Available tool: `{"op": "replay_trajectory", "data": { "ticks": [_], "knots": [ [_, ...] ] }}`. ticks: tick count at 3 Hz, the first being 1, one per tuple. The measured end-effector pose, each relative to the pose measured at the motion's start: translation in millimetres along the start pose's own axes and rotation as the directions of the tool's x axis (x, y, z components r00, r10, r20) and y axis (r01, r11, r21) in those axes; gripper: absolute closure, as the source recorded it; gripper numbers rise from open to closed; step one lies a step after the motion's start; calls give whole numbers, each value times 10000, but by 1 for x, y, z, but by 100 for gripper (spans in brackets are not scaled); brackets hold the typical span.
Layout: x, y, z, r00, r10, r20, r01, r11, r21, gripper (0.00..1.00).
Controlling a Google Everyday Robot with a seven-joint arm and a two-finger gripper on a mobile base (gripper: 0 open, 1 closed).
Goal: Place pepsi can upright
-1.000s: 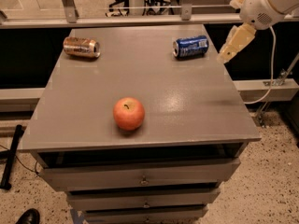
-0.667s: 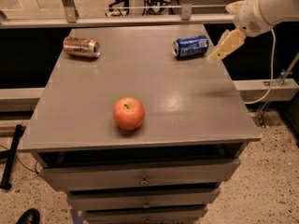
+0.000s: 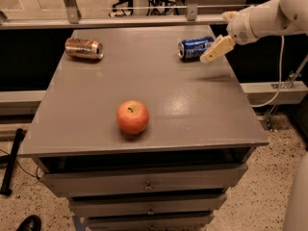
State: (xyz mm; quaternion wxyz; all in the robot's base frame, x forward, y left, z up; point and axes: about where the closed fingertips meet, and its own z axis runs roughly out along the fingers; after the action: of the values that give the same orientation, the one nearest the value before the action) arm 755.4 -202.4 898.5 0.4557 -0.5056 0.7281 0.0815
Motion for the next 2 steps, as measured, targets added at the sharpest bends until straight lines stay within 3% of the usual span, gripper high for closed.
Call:
{"op": "replay_trajectory", "data": {
  "ticks": [2],
  "knots": [
    [1, -15, 39, 9990, -428, 114, 433, 9977, -526, 0]
  ]
}}
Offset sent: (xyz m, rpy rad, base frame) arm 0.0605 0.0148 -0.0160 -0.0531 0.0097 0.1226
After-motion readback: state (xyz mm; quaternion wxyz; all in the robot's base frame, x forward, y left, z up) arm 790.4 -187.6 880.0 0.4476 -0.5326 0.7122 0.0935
